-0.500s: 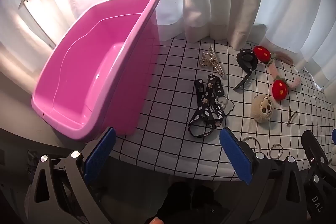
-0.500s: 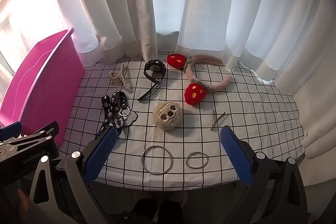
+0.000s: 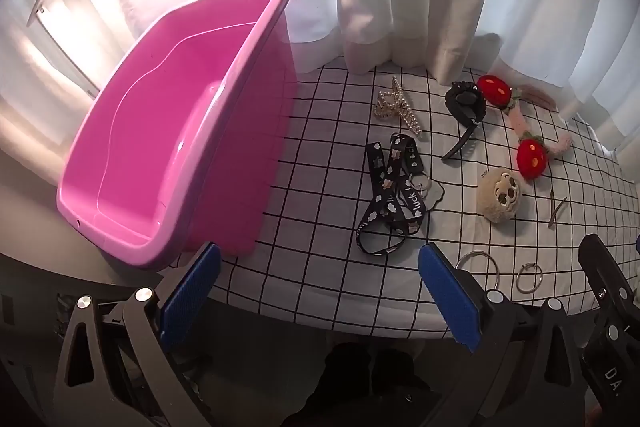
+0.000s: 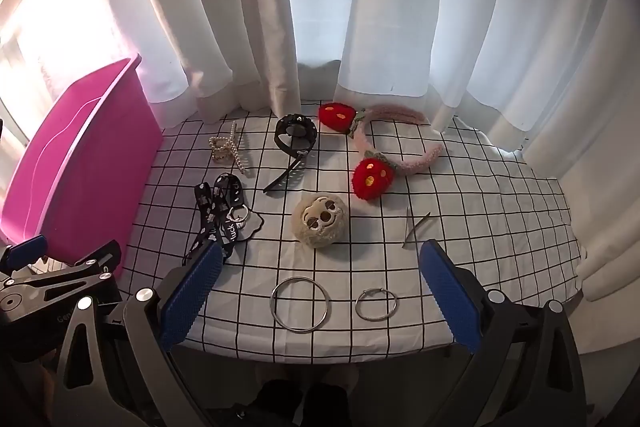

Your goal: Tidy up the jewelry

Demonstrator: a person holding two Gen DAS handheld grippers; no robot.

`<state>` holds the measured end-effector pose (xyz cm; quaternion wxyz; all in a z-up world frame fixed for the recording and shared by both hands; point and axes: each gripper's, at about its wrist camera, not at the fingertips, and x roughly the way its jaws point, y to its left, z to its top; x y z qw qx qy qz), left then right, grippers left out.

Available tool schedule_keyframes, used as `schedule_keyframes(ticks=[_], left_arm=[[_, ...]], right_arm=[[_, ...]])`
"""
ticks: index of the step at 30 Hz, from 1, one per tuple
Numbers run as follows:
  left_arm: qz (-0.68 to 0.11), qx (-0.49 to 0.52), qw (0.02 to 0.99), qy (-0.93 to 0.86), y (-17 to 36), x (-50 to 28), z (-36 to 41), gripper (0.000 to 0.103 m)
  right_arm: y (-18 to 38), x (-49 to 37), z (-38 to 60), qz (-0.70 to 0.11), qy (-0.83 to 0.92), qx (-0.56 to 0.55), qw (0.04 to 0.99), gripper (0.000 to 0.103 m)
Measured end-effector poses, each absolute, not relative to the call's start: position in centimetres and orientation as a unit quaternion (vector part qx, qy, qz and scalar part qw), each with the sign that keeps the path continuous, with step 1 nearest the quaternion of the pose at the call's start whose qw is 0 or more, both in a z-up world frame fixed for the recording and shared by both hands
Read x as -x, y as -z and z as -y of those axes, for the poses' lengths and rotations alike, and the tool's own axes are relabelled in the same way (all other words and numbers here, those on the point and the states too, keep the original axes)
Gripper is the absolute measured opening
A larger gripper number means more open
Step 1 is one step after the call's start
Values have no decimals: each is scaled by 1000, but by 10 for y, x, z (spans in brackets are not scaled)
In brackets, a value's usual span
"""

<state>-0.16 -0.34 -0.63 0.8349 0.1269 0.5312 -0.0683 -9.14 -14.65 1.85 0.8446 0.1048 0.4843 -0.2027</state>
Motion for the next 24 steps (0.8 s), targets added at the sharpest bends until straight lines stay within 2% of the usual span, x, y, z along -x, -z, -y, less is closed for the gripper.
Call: schedule_keyframes(ticks=[24], left_arm=[[-507,-132,851,37,-4,4,-2,97]], right_arm=[[-20,89,147,-484,199,-107,845,94]])
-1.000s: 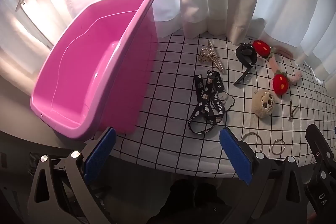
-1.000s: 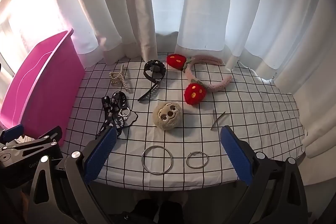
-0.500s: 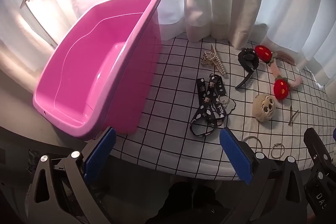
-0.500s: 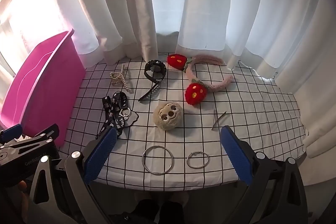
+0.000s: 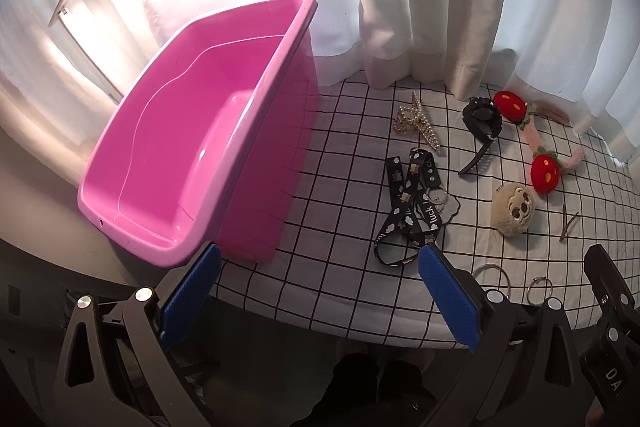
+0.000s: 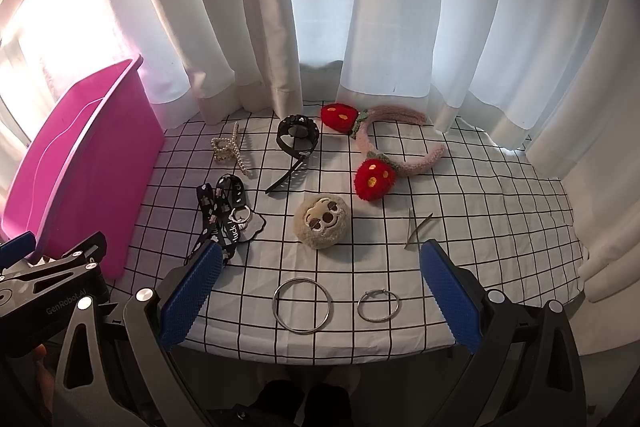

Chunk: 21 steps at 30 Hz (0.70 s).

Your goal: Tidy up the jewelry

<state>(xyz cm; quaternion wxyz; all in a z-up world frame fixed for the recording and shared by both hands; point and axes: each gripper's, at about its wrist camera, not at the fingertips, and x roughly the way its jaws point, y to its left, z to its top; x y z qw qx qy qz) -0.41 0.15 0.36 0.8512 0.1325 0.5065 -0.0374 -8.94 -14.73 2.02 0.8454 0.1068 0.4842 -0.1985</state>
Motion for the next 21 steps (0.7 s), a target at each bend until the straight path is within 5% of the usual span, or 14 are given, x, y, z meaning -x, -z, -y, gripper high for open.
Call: schedule_keyframes(ticks=[21], left_arm=[[-520,-121,845,44,-1,4,-5,97]], right_arm=[[-20,91,147,-481,198,-106,847,94]])
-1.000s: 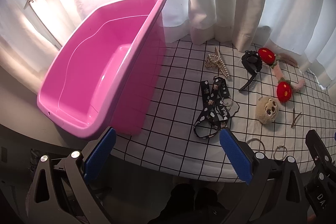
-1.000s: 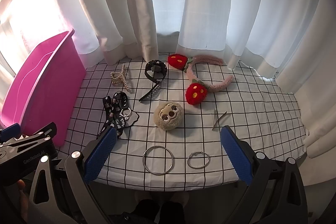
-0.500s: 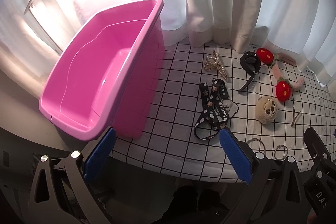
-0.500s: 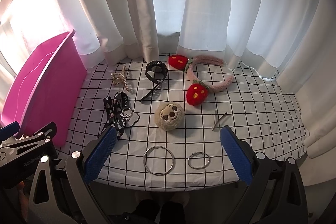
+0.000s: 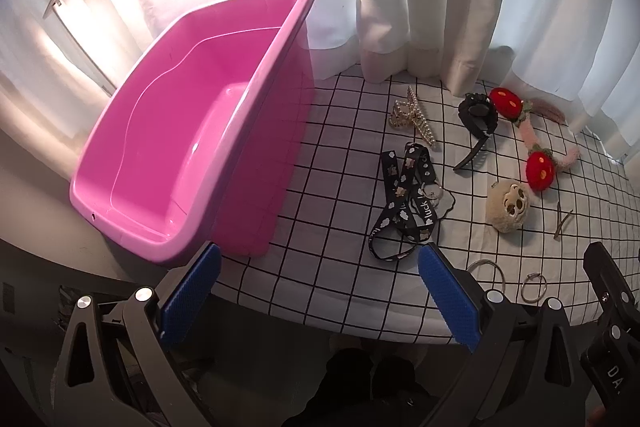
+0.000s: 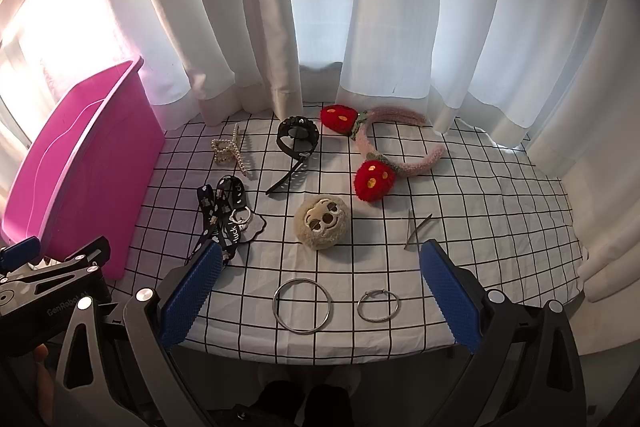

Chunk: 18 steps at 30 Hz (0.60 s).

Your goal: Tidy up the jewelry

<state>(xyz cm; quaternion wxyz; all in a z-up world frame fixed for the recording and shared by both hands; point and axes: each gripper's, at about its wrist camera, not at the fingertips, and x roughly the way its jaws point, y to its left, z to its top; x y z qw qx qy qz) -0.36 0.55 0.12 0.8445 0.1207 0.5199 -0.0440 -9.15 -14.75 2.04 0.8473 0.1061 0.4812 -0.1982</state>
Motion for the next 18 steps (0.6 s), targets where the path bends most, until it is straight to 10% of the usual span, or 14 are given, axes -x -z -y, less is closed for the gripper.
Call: schedule_keyframes(ticks=[18], left_arm=[[-517,-122,846,45,-3,5,-4,97]], right_arm=[[-20,93,147,-478,199,-107,849,94]])
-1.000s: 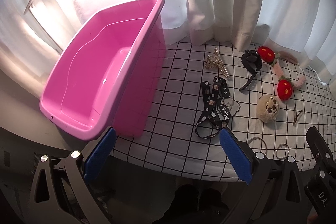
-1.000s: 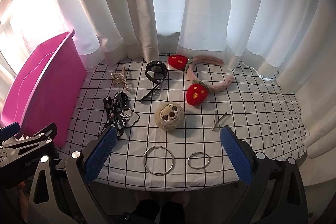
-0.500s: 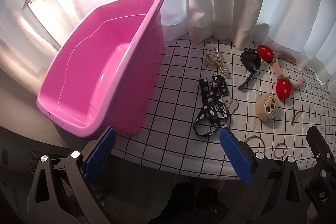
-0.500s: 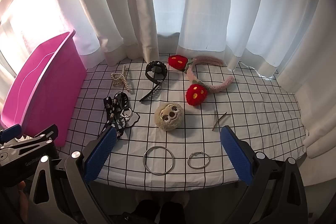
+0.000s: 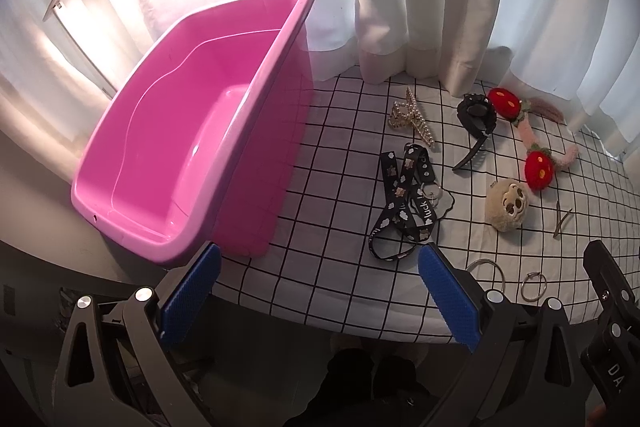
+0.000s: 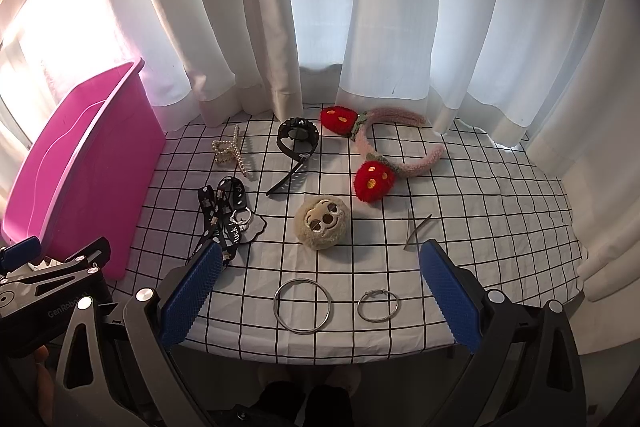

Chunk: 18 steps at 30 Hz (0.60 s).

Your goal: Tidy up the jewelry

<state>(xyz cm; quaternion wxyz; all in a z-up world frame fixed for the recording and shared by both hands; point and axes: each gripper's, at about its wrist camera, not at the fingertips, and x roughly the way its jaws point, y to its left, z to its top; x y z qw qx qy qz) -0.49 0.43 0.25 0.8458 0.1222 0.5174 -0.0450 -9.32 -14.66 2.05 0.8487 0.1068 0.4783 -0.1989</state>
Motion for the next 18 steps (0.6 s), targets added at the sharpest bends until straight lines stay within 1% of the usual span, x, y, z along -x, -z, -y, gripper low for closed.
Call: schedule_keyframes(ticks=[18], left_arm=[[-516,-131,844,62,-2,8,-4,97]], right_arm=[[-20,100,143,-475,212,-111,846,94]])
